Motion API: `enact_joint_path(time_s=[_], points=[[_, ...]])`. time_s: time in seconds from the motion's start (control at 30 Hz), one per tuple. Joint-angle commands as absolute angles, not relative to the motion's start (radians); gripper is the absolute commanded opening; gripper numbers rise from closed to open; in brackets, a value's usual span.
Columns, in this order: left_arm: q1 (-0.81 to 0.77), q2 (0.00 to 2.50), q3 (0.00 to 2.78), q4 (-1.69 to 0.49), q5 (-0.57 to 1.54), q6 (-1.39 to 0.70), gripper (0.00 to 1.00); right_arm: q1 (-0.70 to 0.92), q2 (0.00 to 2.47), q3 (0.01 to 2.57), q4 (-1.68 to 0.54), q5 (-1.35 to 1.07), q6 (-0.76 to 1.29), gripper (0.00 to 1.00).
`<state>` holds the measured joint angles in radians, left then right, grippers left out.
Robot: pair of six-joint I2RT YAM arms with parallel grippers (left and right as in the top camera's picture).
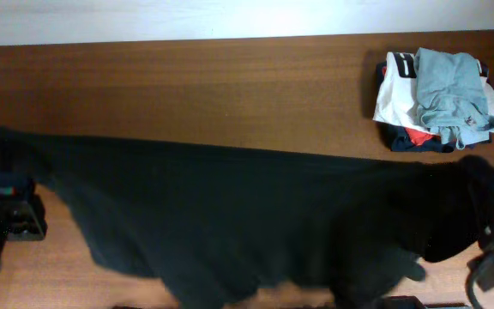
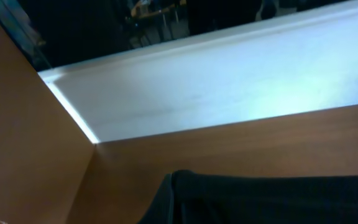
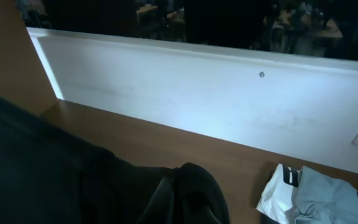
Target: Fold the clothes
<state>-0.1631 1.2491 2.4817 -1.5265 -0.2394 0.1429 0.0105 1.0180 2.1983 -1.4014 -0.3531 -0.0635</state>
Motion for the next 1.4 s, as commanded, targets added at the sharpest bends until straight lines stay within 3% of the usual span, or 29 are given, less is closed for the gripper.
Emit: enact_joint_path(time_s=[0.0, 0.3, 0.63, 0.93, 1.2, 1.23, 1.3, 1.33, 1.37], points=[[-0.147, 1.300, 2.450, -1.528, -0.338, 0.097, 0.01, -0.007, 1.093, 2.191, -1.402, -0.258, -0.064, 0.04], [-0.147, 1.449, 2.329, -1.527, -0.441, 0.055, 0.01, -0.007, 1.340, 2.191, -1.411, -0.326, -0.076, 0.04], [-0.123, 1.739, 2.167, -1.427, -0.472, 0.037, 0.01, 0.048, 1.772, 2.191, -1.368, -0.329, -0.117, 0.04], [-0.081, 2.049, 2.118, -1.139, -0.472, 0.038, 0.00, 0.112, 2.156, 2.191, -1.077, -0.329, -0.116, 0.04], [-0.077, 2.311, 2.118, -0.770, -0.469, 0.038, 0.01, 0.123, 2.365, 2.191, -0.668, -0.328, -0.088, 0.04], [-0.077, 2.342, 2.118, -0.724, -0.469, 0.038, 0.03, 0.124, 2.384, 2.191, -0.616, -0.328, -0.085, 0.09], [-0.077, 2.407, 2.118, -0.641, -0.469, 0.038, 0.47, 0.126, 2.419, 2.191, -0.524, -0.329, -0.085, 0.51], [-0.077, 2.427, 2.118, -0.618, -0.469, 0.040, 0.65, 0.126, 2.432, 2.191, -0.484, -0.328, -0.085, 0.59], [-0.075, 2.448, 2.118, -0.598, -0.469, 0.046, 0.80, 0.126, 2.439, 2.191, -0.455, -0.328, -0.085, 0.75]])
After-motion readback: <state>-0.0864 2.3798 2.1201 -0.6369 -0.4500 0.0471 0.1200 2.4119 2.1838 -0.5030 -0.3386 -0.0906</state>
